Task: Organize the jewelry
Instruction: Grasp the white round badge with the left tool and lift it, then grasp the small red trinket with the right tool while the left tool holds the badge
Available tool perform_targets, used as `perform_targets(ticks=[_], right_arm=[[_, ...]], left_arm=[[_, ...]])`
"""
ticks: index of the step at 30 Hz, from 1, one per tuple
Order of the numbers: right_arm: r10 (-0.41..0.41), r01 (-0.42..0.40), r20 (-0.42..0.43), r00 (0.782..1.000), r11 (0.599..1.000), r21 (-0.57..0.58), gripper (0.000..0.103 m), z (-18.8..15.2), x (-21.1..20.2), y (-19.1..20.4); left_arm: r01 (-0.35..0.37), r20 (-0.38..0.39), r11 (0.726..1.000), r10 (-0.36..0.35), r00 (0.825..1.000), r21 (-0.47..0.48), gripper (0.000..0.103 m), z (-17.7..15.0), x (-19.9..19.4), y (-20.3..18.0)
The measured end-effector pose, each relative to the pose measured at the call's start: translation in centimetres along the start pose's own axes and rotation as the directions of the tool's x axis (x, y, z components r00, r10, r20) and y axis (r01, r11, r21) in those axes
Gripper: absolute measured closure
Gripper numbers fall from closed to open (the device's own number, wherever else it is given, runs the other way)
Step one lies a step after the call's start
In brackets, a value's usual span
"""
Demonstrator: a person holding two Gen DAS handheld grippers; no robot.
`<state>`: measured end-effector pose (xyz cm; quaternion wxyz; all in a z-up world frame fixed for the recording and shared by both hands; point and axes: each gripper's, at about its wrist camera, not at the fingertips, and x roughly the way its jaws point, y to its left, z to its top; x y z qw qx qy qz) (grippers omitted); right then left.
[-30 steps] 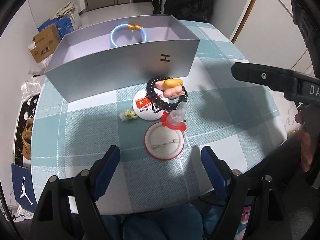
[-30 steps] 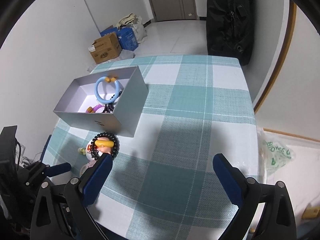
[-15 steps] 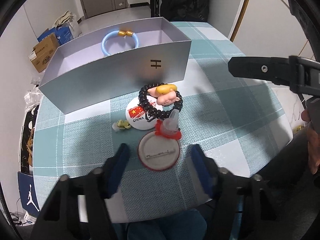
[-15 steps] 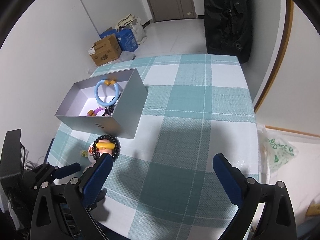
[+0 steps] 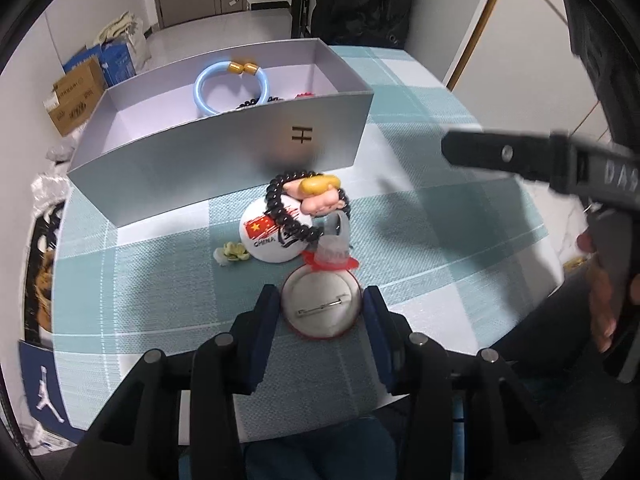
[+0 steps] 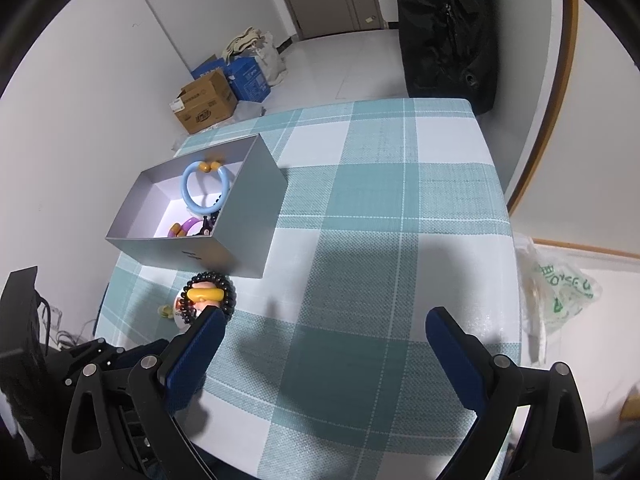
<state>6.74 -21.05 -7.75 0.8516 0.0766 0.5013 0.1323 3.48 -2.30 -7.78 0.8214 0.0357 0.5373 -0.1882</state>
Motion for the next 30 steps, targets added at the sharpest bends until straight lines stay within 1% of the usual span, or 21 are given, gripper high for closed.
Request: perform_targets(ticks=[3, 4, 6, 7, 14, 19, 26, 29, 30], right_arm=[[-0.004, 0.004, -0.006, 1.0, 1.0, 0.007, 0.002, -0.1, 0.1, -0.2], [-0.006, 0.006, -0.007, 1.0, 1.0, 0.01, 0.002, -0.1, 0.1, -0.2], [-0.008, 0.009, -0.011, 1.0, 1.0, 0.019, 0.002, -0.1, 0.2, -0.5], [-0.009, 0.009, -0.014, 1.0, 1.0, 0.025, 0.002, -0.1, 0.2, -0.6], [0.0, 0.001, -0.032, 0.999, 1.0, 0.029, 0.002, -0.4, 0.5, -0.4], [0.029, -0.03, -0.045, 0.999, 1.0, -0.006, 0.002, -1.1, 0.6, 0.8], [0.052, -0.061, -0.077, 0.996, 0.991, -0.121, 0.004, -2.3, 1.2, 3.4], [0.048, -0.067, -0.092, 0.995, 0.976, -0.207, 0.007, -2.8, 1.6, 5.0], [0.047, -0.068, -0.094, 0.994, 0.97, -0.234, 0.011, -2.9, 1.7, 5.5]], left_arm=[[0.07, 0.022, 0.997, -0.069, 0.997, -0.032, 0.066, 0.5, -0.7, 0.2], [0.106, 0.026, 0.993, -0.105, 0.994, -0.043, 0.066, 0.7, -1.0, 0.3], [0.149, 0.03, 0.987, -0.147, 0.989, -0.066, 0.066, 0.9, -1.3, 0.5], [0.159, 0.036, 0.984, -0.157, 0.987, -0.076, 0.066, 1.0, -1.5, 0.6], [0.184, 0.08, 0.977, -0.175, 0.981, -0.11, 0.066, 1.5, -3.0, 1.3], [0.237, 0.142, 0.958, -0.215, 0.966, -0.16, 0.066, 2.2, -4.6, 2.5], [0.278, 0.236, 0.943, -0.232, 0.944, -0.181, 0.066, 3.0, -6.8, 4.0], [0.298, 0.264, 0.933, -0.242, 0.934, -0.201, 0.066, 2.9, -7.5, 5.0], [0.301, 0.27, 0.93, -0.241, 0.932, -0.21, 0.066, 3.0, -7.5, 5.3]])
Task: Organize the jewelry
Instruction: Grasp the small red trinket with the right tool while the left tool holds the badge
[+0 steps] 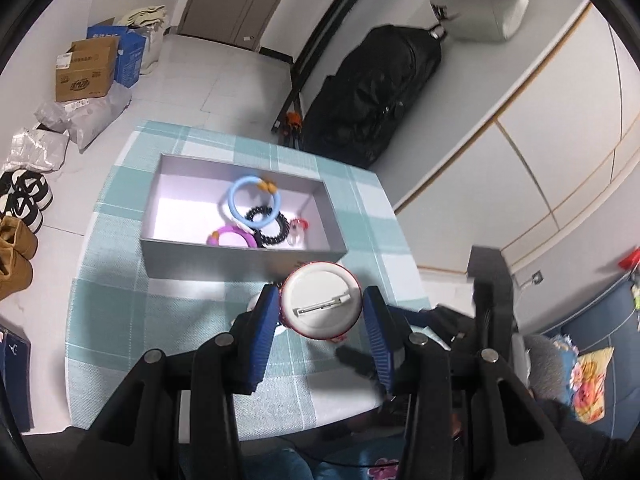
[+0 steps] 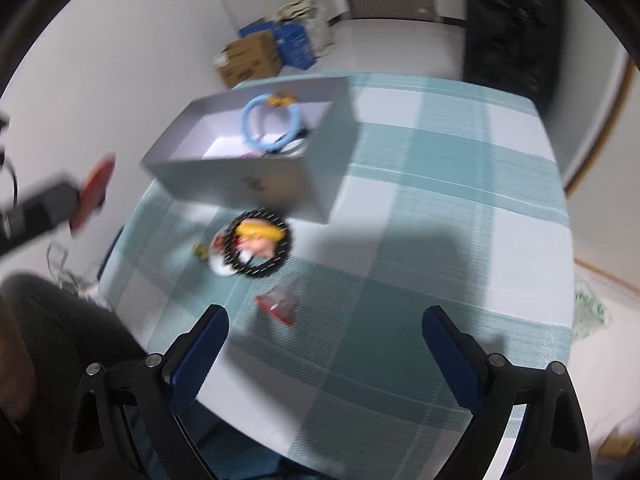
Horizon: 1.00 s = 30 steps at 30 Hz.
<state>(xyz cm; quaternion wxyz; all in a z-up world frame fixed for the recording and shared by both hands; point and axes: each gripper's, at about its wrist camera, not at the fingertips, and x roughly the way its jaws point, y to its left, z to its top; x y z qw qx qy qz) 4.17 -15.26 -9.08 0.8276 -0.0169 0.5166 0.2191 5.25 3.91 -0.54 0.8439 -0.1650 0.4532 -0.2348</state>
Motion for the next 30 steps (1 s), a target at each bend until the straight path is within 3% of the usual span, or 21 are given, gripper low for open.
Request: perform_targets(ticks=[5, 10, 15, 26, 30], right_arm=[[-0.021, 0.02, -0.006, 1.0, 0.995, -0.1, 0.024, -0.1, 0.7, 2.0], [-0.04, 0.038, -0.016, 0.999, 0.989, -0.142, 0.048, -0.1, 1.4, 3.0], [-0.052, 0.048, -0.02, 0.998, 0.986, -0.159, 0.051, 0.1, 1.9, 3.2], [-0.072, 0.067, -0.024, 0.997, 0.986, -0.155, 0.069, 0.3, 2.1, 3.1], [-0.065, 0.061, -0.028, 0.997, 0.99, -0.126, 0.081, 0.7, 2.1, 2.2]], left_arm=[[0.005, 0.008, 1.0, -0.004, 1.0, -0.028, 0.066, 0.4, 0.1, 1.0], [-0.007, 0.019, 1.0, 0.007, 1.0, -0.016, 0.066, 0.6, -0.2, 1.3], [0.0, 0.021, 1.0, 0.001, 1.0, -0.027, 0.066, 0.7, -0.5, 1.7], [-0.016, 0.022, 0.999, 0.016, 1.0, -0.028, 0.066, 0.6, -0.6, 1.9], [-0.02, 0.024, 1.0, 0.021, 0.999, -0.021, 0.066, 0.5, -0.6, 1.7]])
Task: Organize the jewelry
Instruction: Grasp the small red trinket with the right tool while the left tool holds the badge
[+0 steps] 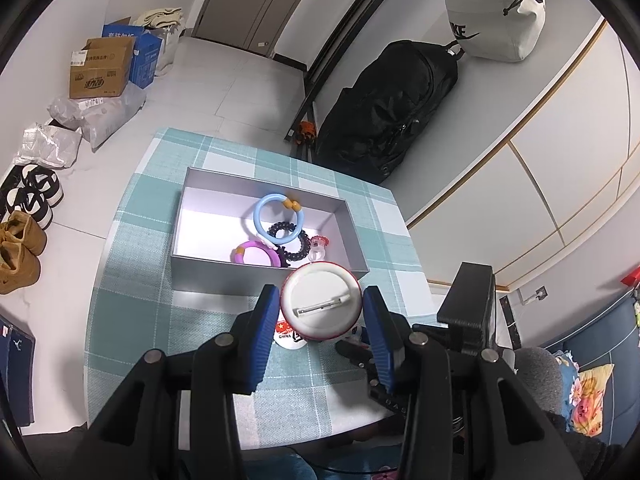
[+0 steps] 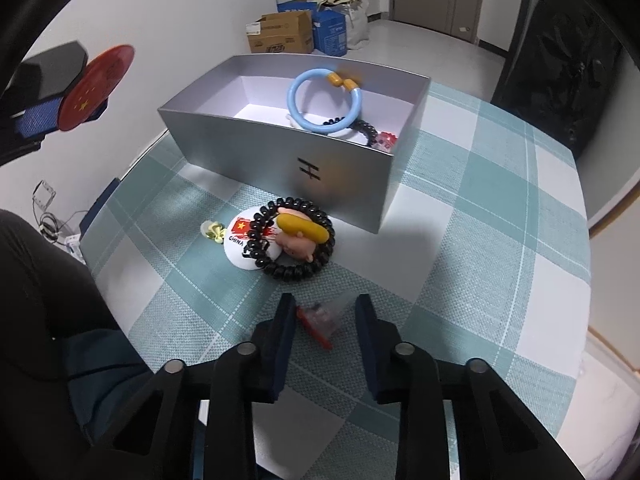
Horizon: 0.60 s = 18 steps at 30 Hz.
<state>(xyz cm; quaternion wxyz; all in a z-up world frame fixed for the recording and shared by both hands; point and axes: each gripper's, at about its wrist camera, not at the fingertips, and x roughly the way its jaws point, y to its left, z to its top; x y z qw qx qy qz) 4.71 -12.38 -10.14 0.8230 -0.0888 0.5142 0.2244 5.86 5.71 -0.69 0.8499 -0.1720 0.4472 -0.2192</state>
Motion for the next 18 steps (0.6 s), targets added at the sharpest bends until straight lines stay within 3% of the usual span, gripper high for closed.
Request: perform_targets(ticks=[9, 18], right_arm=[[0.025, -0.026, 0.021, 0.999, 0.999, 0.037, 0.081, 0.5, -0.6, -0.6], [0.067, -0.076, 0.109, 0.992, 0.994, 0.082, 0.081, 2.1, -3.2, -1.4]], left_arm=[[-0.006, -0.003, 1.0, 0.006, 1.0, 0.001, 0.066, 0.0, 0.2, -0.2], [-0.016, -0.001, 0.999, 0.016, 1.0, -0.031, 0.066, 0.8, 0.8, 0.2]])
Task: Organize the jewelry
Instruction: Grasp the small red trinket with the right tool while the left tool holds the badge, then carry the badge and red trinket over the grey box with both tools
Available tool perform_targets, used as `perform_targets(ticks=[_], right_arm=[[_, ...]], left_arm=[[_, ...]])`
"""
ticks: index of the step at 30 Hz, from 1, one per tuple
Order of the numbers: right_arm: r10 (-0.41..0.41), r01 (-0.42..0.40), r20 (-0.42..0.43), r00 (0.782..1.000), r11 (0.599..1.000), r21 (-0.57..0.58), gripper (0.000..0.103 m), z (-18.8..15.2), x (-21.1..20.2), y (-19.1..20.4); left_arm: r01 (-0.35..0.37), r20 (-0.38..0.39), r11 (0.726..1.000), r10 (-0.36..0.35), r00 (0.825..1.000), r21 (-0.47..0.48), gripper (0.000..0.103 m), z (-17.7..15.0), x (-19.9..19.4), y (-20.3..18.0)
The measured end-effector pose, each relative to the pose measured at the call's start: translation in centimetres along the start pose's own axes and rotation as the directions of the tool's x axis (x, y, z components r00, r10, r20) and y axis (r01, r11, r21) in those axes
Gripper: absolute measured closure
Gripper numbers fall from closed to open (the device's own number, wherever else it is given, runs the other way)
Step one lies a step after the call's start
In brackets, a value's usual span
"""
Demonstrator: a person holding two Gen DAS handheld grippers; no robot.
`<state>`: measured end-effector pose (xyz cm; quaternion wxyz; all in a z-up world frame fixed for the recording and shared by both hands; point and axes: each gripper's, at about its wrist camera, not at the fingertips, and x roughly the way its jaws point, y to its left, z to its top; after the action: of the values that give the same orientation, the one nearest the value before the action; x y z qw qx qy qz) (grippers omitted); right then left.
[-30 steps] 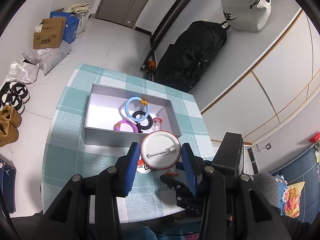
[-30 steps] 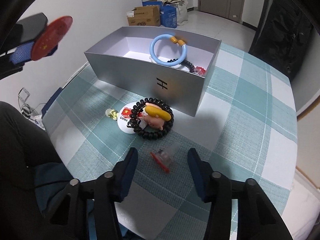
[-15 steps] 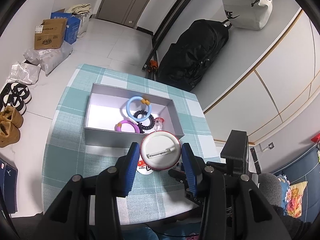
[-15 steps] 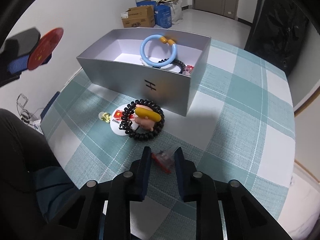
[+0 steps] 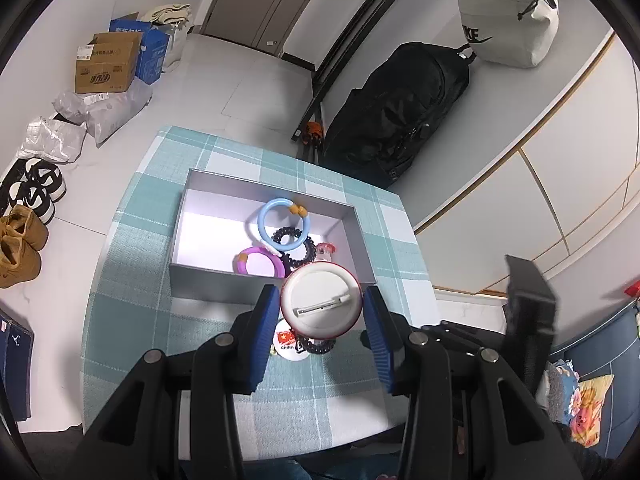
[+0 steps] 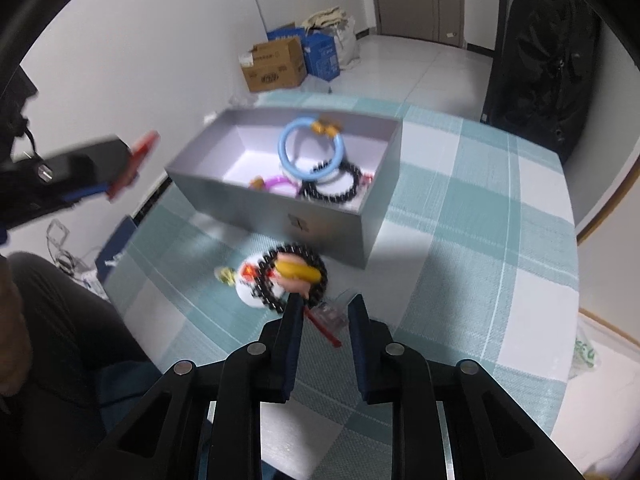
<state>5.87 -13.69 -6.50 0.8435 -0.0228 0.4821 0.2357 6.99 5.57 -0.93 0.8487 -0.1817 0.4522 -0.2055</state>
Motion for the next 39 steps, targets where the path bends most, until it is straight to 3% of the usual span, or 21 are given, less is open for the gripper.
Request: perform_targets(ticks=[3, 14, 23, 30, 39], right_arm=[[0.045, -0.045, 0.042, 0.998, 0.999, 0.001, 0.081, 0.8, -1.2, 0.6], [0.068, -0.068, 0.121, 0.99, 0.998, 0.0, 0.081, 4.1, -1.7, 0.6], [0.088, -0.098, 0.112, 0.99, 0.991, 0.086, 0.081, 6.3, -0.5, -1.6], [0.087, -0.097, 0.11, 0.99, 0.992, 0.084, 0.081, 7.0, 0.4, -1.9], [0.117, -0.131, 0.109, 0.987, 0.984, 0.125, 0.081, 7.9, 1.5, -3.1]], left_arm=[[-0.002, 0.0, 1.0, 0.002, 1.0, 0.002, 0.066, 0.5, 0.3, -0.1], [0.005, -0.016, 0.999, -0.005, 1.0, -0.052, 0.066, 2.7, 2.3, 0.6], [-0.024, -0.027, 0.999, 0.023, 0.999, -0.045, 0.066, 4.3, 4.0, 0.5], [-0.017, -0.059, 0.999, 0.015, 0.998, -0.037, 0.066, 4.9, 5.3, 0.4], [-0.019, -0.101, 0.994, 0.008, 0.995, -0.107, 0.066, 5.6, 7.2, 1.6]])
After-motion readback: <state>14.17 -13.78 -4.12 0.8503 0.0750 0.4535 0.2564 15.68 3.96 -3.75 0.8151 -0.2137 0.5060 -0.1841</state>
